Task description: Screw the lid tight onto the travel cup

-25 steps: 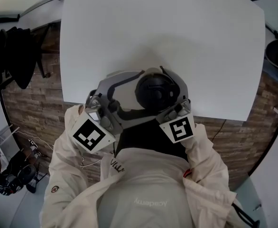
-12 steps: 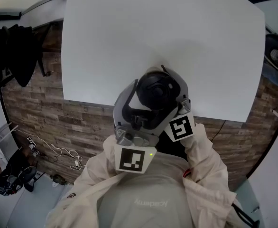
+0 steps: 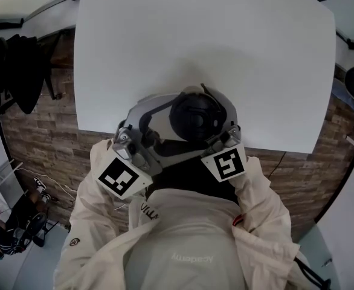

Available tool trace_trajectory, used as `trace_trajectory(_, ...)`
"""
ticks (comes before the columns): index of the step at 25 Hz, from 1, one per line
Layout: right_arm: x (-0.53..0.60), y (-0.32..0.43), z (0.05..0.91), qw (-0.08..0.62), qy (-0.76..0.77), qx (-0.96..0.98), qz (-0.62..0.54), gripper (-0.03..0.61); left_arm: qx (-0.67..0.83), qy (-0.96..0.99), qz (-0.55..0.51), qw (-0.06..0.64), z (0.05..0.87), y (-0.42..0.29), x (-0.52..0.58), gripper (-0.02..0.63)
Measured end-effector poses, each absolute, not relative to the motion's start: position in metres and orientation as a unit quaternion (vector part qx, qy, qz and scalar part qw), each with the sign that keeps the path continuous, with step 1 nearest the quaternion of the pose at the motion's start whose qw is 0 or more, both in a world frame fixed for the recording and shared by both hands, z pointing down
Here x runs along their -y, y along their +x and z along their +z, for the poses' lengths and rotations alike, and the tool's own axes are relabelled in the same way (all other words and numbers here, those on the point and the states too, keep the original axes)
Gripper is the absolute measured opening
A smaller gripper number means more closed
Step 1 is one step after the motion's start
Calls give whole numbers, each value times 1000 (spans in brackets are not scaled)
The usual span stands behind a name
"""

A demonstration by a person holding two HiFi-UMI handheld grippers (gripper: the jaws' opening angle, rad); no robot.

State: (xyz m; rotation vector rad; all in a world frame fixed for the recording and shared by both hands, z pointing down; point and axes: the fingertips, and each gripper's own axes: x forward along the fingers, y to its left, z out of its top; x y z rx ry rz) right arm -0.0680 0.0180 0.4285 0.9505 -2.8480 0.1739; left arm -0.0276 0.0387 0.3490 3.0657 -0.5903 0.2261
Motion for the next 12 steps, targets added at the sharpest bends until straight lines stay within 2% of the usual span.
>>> trace_trajectory(5, -17, -68, 431, 72, 315, 945, 59, 397, 119, 990, 80, 12, 348, -27, -35, 413)
trace_trajectory(12, -16, -68, 429, 72, 314, 945, 59, 397, 287, 953, 69, 65, 343, -43, -37, 413)
